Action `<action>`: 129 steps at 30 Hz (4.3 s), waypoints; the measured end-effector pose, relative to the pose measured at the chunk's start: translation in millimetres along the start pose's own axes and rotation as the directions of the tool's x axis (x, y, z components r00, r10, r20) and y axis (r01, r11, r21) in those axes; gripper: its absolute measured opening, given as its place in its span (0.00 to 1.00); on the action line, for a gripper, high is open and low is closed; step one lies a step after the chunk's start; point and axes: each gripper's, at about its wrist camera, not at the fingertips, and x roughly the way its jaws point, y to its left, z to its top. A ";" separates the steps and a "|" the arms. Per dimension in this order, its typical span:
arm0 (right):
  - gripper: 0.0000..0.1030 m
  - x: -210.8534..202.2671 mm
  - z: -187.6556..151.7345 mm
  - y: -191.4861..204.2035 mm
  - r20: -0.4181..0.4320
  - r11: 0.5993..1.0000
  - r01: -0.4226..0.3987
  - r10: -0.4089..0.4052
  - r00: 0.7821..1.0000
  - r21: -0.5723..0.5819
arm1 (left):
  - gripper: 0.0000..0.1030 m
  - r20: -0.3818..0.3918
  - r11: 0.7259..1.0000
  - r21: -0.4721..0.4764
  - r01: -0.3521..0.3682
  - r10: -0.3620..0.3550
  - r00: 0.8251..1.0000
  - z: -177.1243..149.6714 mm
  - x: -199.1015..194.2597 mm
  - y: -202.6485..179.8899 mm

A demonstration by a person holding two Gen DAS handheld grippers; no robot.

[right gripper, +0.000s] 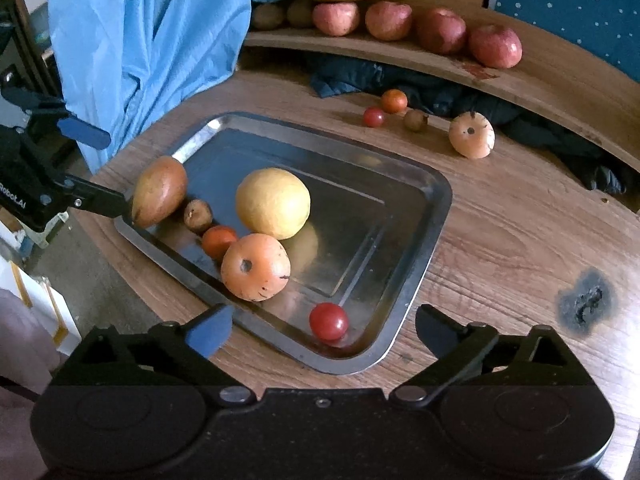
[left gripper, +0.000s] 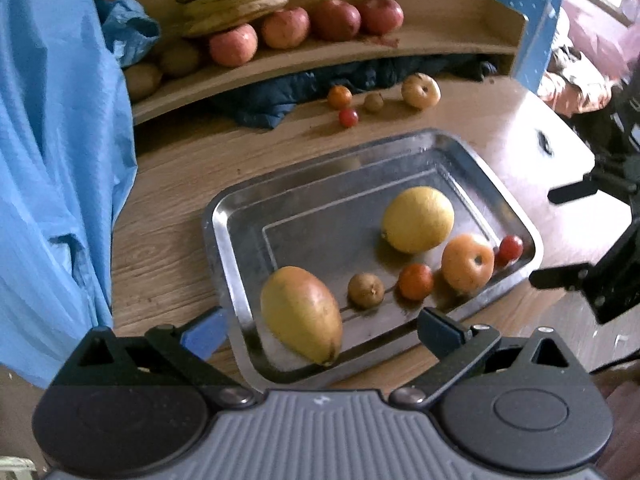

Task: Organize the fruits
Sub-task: 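Withdraw both open grippers from the tray toward the remaining loose fruits, then move the left gripper to the other cherry tomato while the right approaches the pale spotted apple, then close the left gripper on the cherry tomato while the right closes on the pale spotted apple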

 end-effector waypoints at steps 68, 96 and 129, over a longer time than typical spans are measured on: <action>0.99 62.6 109.9 -103.6 -0.050 0.913 0.364 -0.362 0.931 0.184 | 1.00 0.079 0.992 -0.041 0.122 -0.119 0.990 175.9 134.3 19.6; 0.80 115.7 154.1 -132.1 -0.057 0.942 0.249 -0.243 0.968 0.223 | 0.86 0.050 0.985 0.111 0.131 -0.137 0.989 191.8 166.2 3.1; 0.51 124.1 151.3 -127.0 -0.017 0.941 0.244 -0.247 0.969 0.234 | 0.25 0.042 0.981 0.063 0.185 -0.188 0.981 197.8 171.6 6.5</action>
